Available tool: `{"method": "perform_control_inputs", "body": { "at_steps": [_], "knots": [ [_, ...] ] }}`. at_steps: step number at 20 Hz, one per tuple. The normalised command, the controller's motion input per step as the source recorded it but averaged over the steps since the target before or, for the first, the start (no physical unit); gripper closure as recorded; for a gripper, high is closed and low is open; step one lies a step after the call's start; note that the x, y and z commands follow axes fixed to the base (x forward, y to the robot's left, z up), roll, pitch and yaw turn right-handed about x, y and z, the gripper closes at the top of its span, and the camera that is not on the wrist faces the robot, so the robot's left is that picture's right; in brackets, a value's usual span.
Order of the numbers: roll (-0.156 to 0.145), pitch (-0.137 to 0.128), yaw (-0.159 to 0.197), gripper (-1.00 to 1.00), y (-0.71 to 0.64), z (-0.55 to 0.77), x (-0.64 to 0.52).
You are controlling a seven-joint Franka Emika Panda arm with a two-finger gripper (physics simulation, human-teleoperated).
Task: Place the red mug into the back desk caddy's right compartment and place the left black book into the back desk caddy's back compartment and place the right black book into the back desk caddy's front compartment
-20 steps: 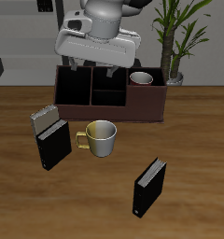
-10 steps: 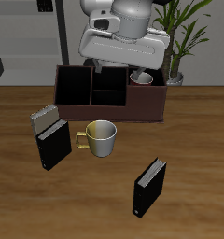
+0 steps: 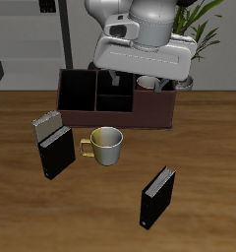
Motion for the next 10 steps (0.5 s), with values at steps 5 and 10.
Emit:
{"method": "perform_control_inputs", "body": {
  "at_steps": [5,10],
  "knots": [
    [0.068,0.027,-0.042,-1.0,0.31,-0.07,0.4],
    [0.048,0.007,-0.034,-1.0,0.18,-0.09,0.25]
  ]
}}
